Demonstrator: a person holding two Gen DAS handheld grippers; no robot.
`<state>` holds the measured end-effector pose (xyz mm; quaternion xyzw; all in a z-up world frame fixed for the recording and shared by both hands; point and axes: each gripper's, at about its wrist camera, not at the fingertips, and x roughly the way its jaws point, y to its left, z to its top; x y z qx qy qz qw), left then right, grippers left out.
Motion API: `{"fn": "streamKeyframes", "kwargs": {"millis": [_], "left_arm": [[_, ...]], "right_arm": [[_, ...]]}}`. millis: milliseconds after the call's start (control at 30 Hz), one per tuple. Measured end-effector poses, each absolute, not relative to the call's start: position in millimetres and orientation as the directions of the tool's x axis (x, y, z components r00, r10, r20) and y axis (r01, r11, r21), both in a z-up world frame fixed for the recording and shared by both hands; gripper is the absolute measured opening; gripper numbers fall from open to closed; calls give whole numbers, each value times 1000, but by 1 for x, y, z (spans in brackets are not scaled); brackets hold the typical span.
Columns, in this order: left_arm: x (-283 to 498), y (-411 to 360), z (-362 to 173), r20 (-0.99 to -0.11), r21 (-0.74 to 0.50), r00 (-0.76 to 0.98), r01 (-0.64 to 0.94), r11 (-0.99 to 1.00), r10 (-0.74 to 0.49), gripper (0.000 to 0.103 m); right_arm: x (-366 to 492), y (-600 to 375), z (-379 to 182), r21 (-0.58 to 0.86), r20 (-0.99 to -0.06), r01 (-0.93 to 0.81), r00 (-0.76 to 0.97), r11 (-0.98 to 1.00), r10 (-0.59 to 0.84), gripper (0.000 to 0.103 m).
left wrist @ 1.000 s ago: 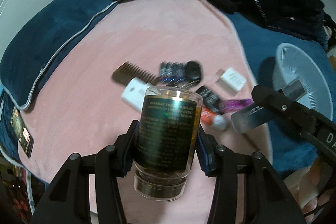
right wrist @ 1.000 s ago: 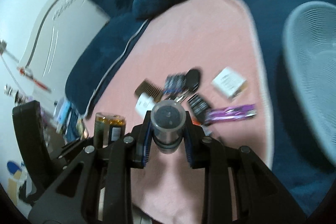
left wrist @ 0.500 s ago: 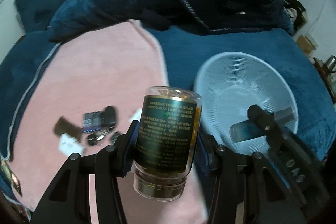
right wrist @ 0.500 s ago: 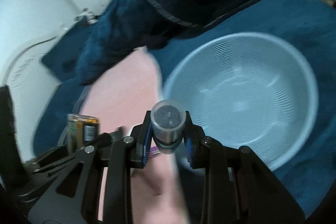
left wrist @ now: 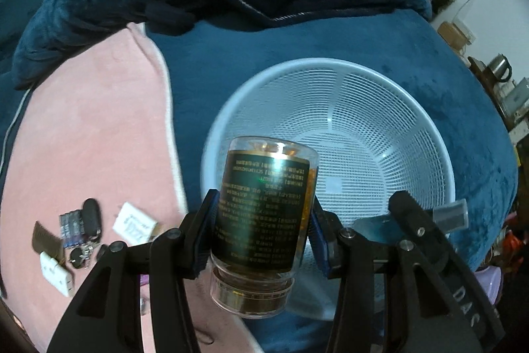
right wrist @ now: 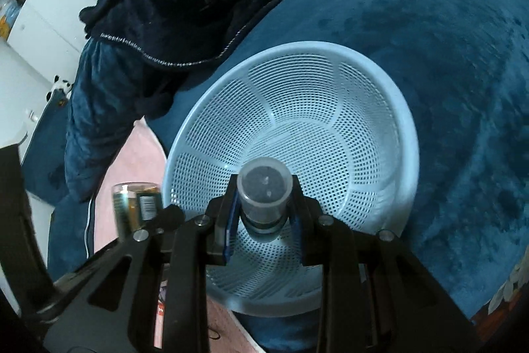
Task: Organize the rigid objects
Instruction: 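Carry the jar with the left tool over the basket while the right tool carries the spray bottle there, then open both tools to drop the jar and spray bottle into the basket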
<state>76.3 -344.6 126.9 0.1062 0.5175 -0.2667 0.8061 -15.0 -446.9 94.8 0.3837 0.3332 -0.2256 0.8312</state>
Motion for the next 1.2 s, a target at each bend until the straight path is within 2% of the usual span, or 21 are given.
{"fn": "streamKeyframes", "kwargs": {"millis": [333,433,533,567,600,667,733,800,933,967,1200], "left_arm": [[84,-358,116,-902,-114,295,540,834,-314,51],[84,-356,119,-898,-138,289,534,834,-333,60],[83,-350,123,-893,-137,300,530,837,-336,68],[84,-348,122,-895,-144,291,528,837,-338,77],[86,-345,123,-896,-152,286,521,840,-340,82],[88,-335,126,-887,-156,310,499,853,-343,89],[89,-327,131,-877,-150,337,483,863,-341,92],[89,-320,135,-873,-127,369,461,878,-320,100],[90,-300,144,-860,-85,427,421,903,-280,102],[90,-295,146,-858,-78,437,412,908,-271,102],[91,-259,148,-856,-34,472,357,934,-211,102]], "right_arm": [[-22,-456,91,497,-730,670,666,552,-151,30],[-24,-455,95,472,-734,695,650,543,-194,32],[-30,-458,93,473,-738,715,641,514,-211,54],[-32,-459,93,480,-734,715,645,508,-214,58],[-34,-460,93,484,-729,715,648,504,-219,59],[-35,-459,94,490,-719,711,657,505,-227,72],[-36,-456,96,494,-705,700,669,516,-233,81],[-35,-452,99,493,-693,686,681,534,-236,85],[-29,-446,102,485,-684,662,694,571,-223,100],[-27,-444,103,484,-684,654,697,582,-215,103],[-13,-418,109,444,-668,587,720,677,-187,103]]}}
